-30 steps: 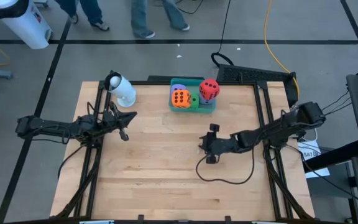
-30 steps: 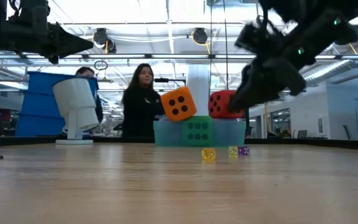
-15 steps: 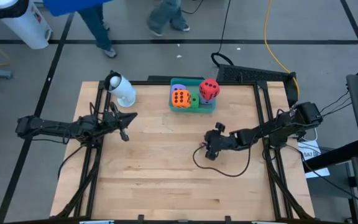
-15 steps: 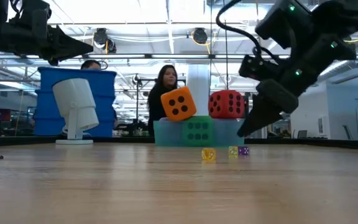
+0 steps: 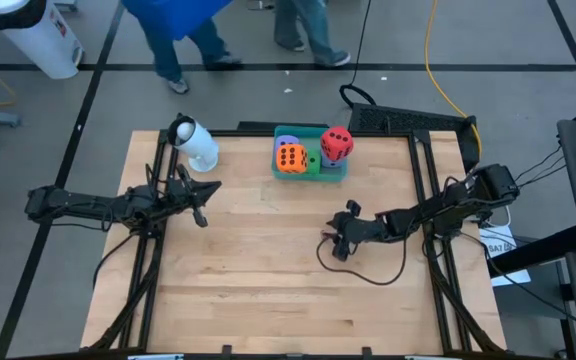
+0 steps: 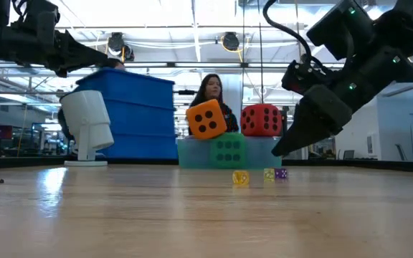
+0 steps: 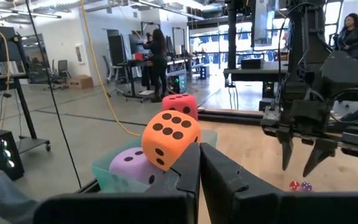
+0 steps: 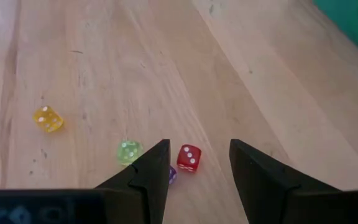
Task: Pick & Place Dice
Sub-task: Put the small purple dice into the green bin
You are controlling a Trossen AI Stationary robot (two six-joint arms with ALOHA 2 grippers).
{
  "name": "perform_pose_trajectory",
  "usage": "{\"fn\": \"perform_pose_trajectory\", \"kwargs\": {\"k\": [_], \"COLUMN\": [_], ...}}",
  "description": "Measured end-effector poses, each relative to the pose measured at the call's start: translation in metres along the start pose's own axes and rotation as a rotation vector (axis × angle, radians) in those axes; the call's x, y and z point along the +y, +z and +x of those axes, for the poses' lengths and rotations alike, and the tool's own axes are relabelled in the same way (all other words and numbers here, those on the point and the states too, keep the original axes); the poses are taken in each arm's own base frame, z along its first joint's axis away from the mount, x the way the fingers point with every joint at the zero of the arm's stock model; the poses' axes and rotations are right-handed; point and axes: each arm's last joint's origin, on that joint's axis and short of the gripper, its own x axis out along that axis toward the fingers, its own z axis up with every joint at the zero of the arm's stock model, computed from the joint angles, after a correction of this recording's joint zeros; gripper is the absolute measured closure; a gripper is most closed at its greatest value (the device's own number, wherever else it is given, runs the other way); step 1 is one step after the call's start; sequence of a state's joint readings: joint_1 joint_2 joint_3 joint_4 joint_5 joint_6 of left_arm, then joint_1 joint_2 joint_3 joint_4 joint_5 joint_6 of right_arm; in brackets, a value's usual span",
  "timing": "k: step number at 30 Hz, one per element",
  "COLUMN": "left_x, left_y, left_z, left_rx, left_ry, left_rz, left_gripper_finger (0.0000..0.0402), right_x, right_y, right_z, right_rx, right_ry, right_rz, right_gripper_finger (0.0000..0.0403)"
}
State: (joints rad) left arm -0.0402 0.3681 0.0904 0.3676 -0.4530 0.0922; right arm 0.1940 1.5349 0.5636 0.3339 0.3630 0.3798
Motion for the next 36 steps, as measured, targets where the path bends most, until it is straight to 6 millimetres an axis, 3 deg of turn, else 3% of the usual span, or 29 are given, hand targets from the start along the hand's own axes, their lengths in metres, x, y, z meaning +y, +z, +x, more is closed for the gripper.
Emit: {"fn": "perform_pose_trajectory", "kwargs": {"k": [32,36], "left_x": [-0.001,-0.001], "left_y": [-0.003,-0.003], "left_z": [0.0,0.0], "left_rx": [0.032,0.032], "left_ry": [-0.01,-0.01], "left_rz": [-0.087,-0.086], "left_gripper_finger": [0.0382,0.0382], "right_x": [0.01,0.011], "right_y": [-0.006,-0.012], "right_z": [-0.004,0.005], "right_rx": [0.006,0.002], "right_ry": [0.005,-0.033], "right_rz": [0.071,0.078], "right_gripper_finger": [0.0248,0.0248]}}
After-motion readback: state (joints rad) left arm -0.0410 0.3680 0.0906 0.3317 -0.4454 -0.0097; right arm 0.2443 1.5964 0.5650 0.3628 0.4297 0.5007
